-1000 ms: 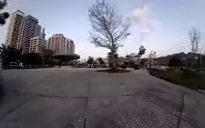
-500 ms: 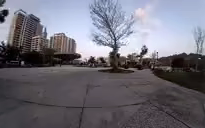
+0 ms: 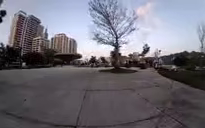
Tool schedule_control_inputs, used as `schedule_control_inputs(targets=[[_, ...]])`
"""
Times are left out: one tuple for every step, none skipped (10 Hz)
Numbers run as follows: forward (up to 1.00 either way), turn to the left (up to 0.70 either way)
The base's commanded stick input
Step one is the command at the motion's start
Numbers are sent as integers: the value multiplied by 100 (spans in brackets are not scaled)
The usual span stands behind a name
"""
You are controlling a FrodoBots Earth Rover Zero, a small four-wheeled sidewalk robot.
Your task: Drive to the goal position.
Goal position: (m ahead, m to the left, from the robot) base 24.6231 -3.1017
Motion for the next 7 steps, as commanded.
schedule_control_inputs(targets=[[100, 0], [100, 0], [100, 0], [100, -30], [100, -19], [100, 0], [100, 0]])
